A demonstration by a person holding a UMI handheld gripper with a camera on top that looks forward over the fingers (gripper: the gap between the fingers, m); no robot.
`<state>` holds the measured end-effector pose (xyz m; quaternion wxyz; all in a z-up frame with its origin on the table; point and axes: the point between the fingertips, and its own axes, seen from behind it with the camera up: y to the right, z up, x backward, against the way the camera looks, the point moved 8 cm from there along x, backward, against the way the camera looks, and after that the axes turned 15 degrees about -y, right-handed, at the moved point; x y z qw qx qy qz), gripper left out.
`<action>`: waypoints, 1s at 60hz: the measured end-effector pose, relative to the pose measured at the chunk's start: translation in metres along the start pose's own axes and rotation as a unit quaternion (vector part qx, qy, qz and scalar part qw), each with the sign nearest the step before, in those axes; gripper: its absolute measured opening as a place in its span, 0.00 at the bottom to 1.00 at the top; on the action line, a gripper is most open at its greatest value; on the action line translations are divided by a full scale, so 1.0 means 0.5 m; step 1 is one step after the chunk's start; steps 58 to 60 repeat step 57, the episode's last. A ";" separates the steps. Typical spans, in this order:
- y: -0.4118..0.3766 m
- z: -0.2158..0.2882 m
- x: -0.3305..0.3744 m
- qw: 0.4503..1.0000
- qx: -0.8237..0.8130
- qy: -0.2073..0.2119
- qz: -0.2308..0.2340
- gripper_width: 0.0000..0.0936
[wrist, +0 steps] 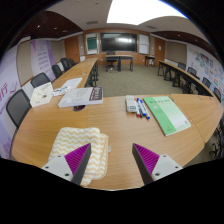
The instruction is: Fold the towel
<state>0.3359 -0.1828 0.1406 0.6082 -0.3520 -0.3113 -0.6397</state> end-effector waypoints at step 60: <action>-0.232 -0.368 0.617 0.995 0.056 0.076 -0.033 0.92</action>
